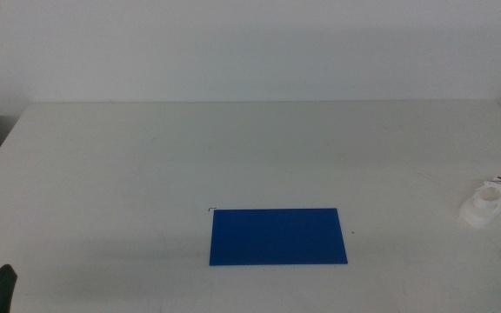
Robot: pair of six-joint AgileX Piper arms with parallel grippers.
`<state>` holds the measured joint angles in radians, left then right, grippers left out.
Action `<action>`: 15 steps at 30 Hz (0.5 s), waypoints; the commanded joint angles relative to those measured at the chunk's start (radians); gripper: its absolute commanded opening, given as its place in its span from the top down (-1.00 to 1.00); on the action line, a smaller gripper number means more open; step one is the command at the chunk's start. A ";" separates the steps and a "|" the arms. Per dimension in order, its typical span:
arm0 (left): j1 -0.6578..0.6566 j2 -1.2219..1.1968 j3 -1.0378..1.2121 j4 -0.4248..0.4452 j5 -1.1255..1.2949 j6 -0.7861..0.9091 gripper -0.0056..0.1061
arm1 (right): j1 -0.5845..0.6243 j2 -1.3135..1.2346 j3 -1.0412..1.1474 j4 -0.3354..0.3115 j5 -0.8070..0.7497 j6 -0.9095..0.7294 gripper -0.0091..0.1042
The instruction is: Use one arm to grab the shoe from the table and place it on the mat.
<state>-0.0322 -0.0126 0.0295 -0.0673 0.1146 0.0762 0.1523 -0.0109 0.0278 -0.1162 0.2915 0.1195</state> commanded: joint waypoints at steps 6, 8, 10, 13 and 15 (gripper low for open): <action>-0.005 -0.010 0.007 -0.010 -0.082 -0.005 -0.78 | -0.009 0.131 -0.208 -0.009 0.055 -0.005 -0.78; -0.005 -0.010 0.007 -0.010 -0.082 -0.005 -0.78 | -0.009 0.194 -0.258 -0.009 0.060 -0.005 -0.78; -0.005 -0.010 0.007 -0.010 -0.082 -0.005 -0.78 | -0.009 0.270 -0.311 -0.009 0.060 -0.005 -0.78; -0.005 -0.010 0.007 -0.010 -0.082 -0.005 -0.78 | -0.009 0.381 -0.394 -0.007 0.075 -0.005 -0.78; -0.005 -0.010 0.007 -0.010 -0.082 -0.005 -0.78 | -0.009 0.463 -0.465 -0.007 0.100 -0.005 -0.78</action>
<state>-0.0322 -0.0126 0.0295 -0.0673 0.1146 0.0762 0.1523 0.3881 -0.3563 -0.1136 0.4417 0.1195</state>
